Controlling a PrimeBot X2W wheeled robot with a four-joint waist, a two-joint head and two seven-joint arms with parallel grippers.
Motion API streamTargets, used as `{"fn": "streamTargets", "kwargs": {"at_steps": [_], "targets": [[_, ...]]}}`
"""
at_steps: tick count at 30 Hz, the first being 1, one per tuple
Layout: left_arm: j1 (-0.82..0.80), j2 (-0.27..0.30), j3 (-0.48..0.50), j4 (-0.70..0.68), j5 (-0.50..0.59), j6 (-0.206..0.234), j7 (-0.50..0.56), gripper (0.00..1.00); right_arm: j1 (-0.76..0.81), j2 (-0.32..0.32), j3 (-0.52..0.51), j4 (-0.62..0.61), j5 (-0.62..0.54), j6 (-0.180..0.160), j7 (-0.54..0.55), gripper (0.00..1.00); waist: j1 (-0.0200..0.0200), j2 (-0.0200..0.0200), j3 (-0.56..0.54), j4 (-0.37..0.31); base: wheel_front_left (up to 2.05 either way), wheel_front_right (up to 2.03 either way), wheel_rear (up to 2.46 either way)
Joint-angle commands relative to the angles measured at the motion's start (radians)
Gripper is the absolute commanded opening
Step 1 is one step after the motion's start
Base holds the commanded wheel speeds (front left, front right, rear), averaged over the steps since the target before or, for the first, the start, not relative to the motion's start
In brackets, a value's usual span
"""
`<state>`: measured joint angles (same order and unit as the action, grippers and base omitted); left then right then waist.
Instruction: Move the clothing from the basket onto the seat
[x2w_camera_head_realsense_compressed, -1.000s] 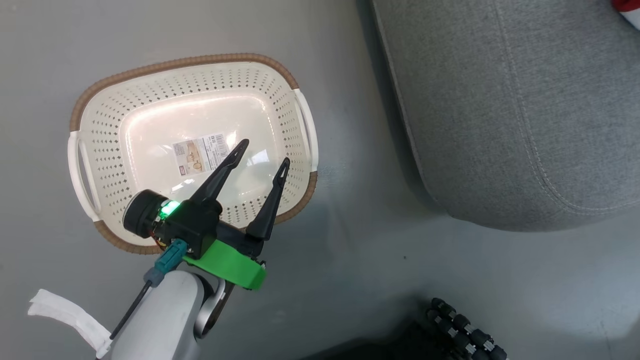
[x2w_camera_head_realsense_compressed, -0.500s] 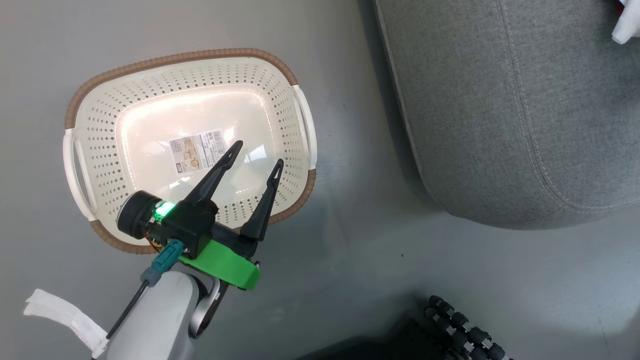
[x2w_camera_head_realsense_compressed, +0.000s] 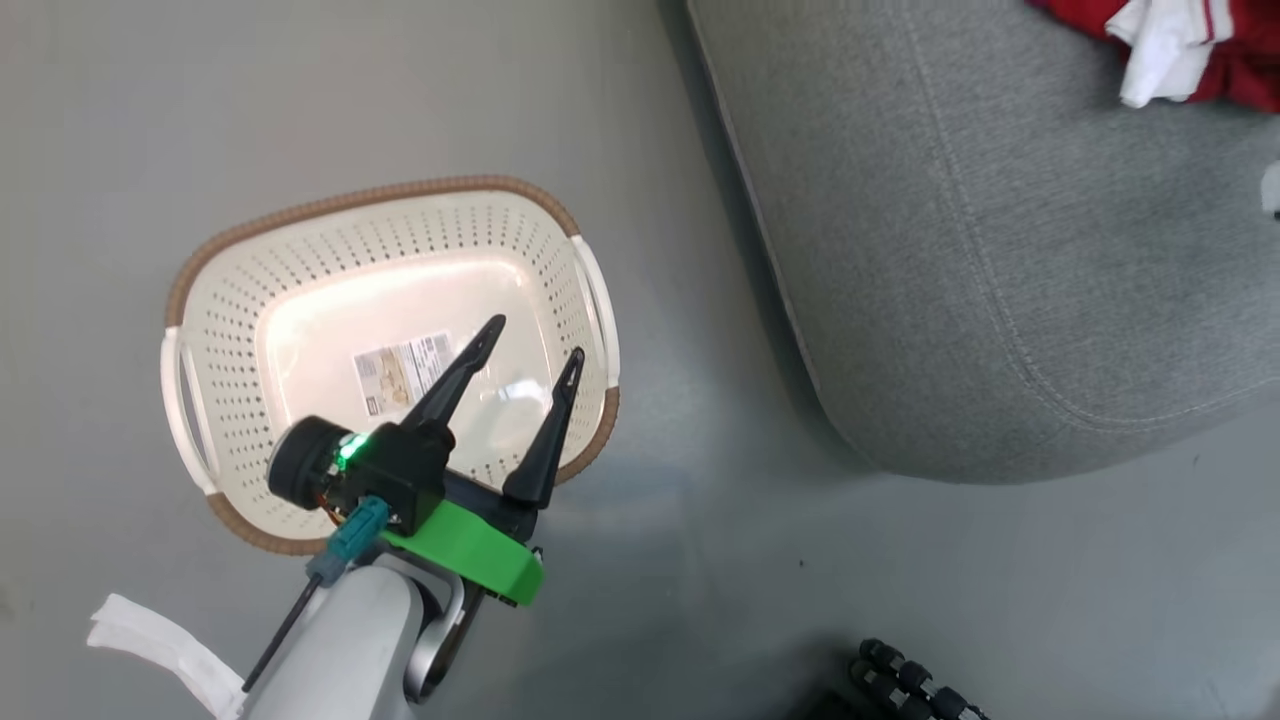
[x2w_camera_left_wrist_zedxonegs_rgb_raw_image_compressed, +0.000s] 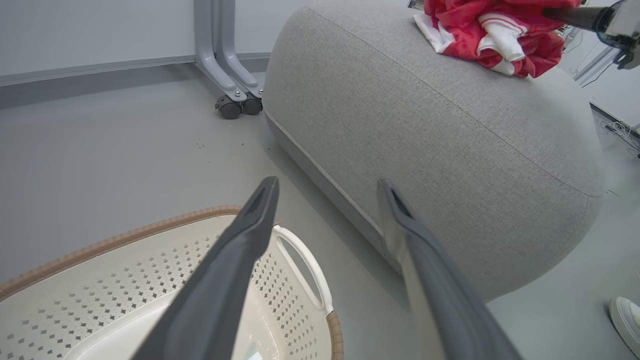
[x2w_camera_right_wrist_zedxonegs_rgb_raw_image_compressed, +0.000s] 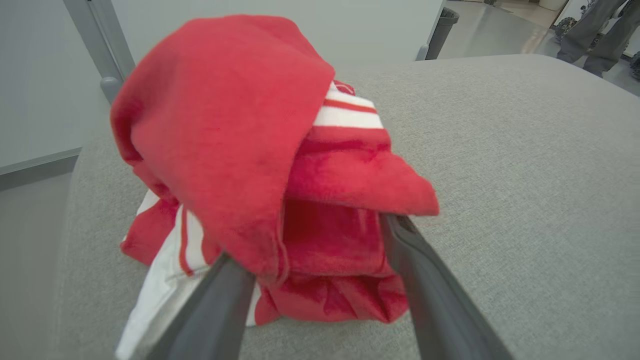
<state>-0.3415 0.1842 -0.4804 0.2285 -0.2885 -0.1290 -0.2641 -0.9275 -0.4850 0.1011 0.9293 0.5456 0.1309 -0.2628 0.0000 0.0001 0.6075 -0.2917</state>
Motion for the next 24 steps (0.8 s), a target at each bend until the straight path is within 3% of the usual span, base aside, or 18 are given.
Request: {"fn": "streamTargets", "kwargs": {"at_steps": [1, 5, 12, 24], "targets": [[0.019, -0.006, 0.004, 0.002, -0.001, -0.002, 0.000, 1.00, 0.023, -0.011, 0.009, -0.001, 0.011, 0.000, -0.003, 1.00, 0.0000, -0.0001, -0.079, -0.015, 0.00, 0.00, 0.00], [0.049, -0.028, 0.014, 0.008, -0.008, -0.002, 0.000, 1.00, 0.078, -0.042, 0.057, -0.044, 0.017, 0.000, -0.003, 1.00, 0.0000, -0.0001, -0.160, -0.022, 0.00, 0.00, 0.00], [0.116, -0.074, 0.070, -0.004, -0.041, -0.002, 0.000, 1.00, 0.195, -0.082, 0.045, -0.249, -0.018, 0.000, -0.003, 1.00, 0.0000, -0.0001, -0.298, -0.024, 0.00, 0.00, 0.00], [0.229, -0.120, 0.183, -0.042, -0.033, -0.002, 0.000, 1.00, 0.468, -0.023, -0.104, -0.676, -0.046, 0.000, -0.003, 1.00, 0.0000, -0.0001, -0.499, 0.057, 0.00, 0.00, 0.00]]}}
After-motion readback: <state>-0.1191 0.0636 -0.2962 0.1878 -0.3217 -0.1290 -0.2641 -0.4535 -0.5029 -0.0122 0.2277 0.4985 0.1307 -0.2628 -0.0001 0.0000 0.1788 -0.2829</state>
